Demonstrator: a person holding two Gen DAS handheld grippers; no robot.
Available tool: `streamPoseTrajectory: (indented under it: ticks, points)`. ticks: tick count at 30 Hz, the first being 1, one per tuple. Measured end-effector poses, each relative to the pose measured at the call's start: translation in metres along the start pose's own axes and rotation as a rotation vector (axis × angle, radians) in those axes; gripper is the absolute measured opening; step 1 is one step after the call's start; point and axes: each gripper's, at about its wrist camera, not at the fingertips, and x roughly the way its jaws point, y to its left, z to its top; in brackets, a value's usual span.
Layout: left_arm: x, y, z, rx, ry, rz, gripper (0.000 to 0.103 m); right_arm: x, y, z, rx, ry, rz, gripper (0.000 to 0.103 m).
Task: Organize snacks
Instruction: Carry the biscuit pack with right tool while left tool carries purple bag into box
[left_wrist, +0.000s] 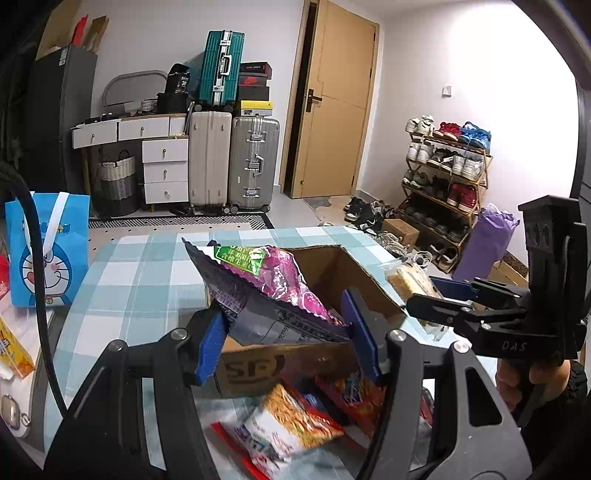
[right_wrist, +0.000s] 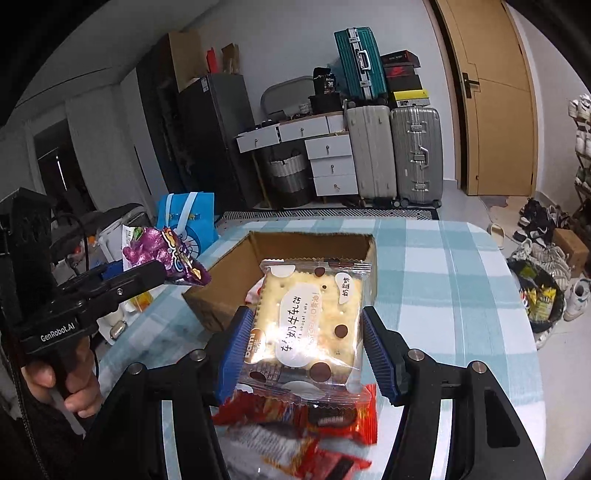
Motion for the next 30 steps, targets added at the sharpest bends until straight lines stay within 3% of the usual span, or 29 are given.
streamPoseTrajectory:
  ticks: [4, 19, 30]
  points:
    - [0.032, 0.001, 0.019, 0.000, 0.014, 0.013, 0.057, 0.014, 0.001, 0.011, 0.000, 0.008, 0.012, 0.060]
    - [0.140, 0.018, 0.039, -0.023, 0.076, 0.022, 0.057, 0.071, -0.007, 0.036, 0.010, 0.030, 0.096, 0.060]
    - [0.189, 0.017, 0.028, 0.009, 0.114, 0.058, 0.057, 0.101, -0.010, 0.037, -0.016, 0.079, 0.076, 0.060]
